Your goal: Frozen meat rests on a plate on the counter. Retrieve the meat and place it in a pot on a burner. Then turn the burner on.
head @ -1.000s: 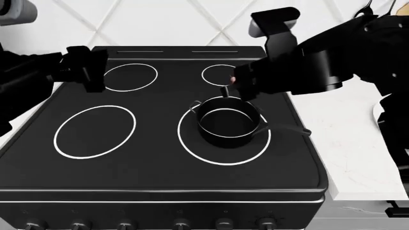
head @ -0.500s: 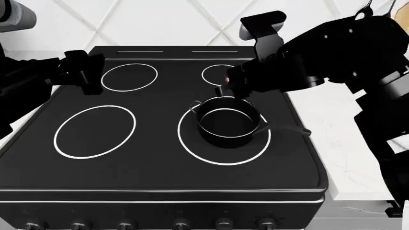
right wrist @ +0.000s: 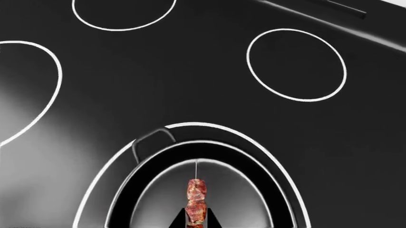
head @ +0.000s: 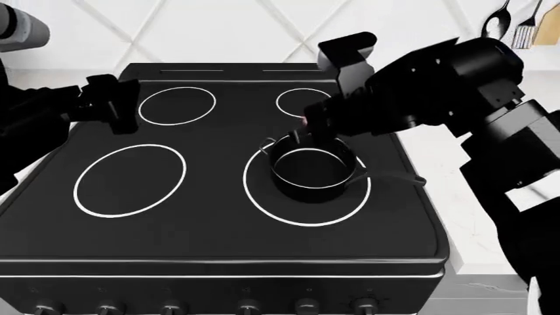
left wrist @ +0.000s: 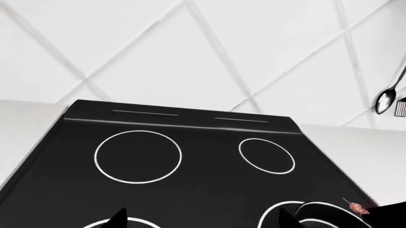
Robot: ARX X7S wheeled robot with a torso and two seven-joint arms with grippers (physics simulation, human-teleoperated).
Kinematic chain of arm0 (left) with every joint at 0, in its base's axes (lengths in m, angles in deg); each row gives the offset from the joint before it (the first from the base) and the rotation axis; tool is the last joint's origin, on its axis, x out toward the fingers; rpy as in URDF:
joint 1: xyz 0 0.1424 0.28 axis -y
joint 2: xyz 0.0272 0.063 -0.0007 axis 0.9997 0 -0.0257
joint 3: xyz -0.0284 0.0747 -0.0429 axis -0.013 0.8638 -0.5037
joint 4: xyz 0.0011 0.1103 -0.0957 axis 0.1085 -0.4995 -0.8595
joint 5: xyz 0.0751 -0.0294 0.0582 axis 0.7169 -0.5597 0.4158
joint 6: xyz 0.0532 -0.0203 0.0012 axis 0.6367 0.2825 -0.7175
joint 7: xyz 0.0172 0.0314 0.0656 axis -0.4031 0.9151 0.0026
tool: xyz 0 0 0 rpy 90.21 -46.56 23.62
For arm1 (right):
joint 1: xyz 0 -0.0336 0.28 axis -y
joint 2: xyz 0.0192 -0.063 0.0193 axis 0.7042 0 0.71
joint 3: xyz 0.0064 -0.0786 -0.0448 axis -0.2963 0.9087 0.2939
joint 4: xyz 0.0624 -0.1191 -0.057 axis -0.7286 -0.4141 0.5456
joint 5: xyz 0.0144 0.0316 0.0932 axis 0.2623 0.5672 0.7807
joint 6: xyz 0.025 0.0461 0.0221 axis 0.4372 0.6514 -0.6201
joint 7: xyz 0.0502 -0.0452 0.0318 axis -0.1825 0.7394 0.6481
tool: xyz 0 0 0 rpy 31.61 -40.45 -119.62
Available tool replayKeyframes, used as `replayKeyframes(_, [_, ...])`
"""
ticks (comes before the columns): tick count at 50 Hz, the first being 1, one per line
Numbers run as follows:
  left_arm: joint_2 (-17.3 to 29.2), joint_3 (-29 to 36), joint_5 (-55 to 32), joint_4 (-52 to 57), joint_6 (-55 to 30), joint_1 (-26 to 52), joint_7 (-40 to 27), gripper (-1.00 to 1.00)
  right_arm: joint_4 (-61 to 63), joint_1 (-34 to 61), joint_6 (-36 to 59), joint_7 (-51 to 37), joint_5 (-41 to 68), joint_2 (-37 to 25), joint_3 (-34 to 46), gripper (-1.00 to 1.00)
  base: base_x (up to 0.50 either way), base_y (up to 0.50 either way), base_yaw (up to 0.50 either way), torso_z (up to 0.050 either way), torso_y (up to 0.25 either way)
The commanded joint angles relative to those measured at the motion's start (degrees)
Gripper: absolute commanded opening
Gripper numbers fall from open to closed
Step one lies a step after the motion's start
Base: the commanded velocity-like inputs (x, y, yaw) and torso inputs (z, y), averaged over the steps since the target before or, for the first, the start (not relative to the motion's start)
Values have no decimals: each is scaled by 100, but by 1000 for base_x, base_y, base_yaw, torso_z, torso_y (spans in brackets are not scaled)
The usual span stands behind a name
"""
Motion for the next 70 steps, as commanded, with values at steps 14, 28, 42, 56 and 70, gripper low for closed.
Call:
replayKeyframes(14, [32, 19, 80, -24, 75, -91, 32, 100, -207, -115, -172, 318, -201, 146, 189, -100, 0, 0, 0, 0, 0])
replayKeyframes(28, [36, 45, 56, -11, 82, -75, -14, 100, -162, -151, -211, 367, -231, 132, 232, -100, 0, 0, 0, 0, 0])
replayKeyframes(42, [73, 39, -82, 85, 66, -39, -153, 100, 217, -140, -201, 237, -274, -27, 284, 100, 0, 0, 0, 0, 0])
replayKeyframes(56, [151, 34, -499, 260, -20, 173, -545, 100, 1110, -217, -428, -306, -202, -452, 35, 100, 0, 0, 0, 0, 0])
replayKeyframes(70, [210, 69, -979, 521, -73, 396, -948, 100, 3805, -1009, -1360, -2935, 1119, -1696, -1844, 100, 0, 0, 0, 0, 1])
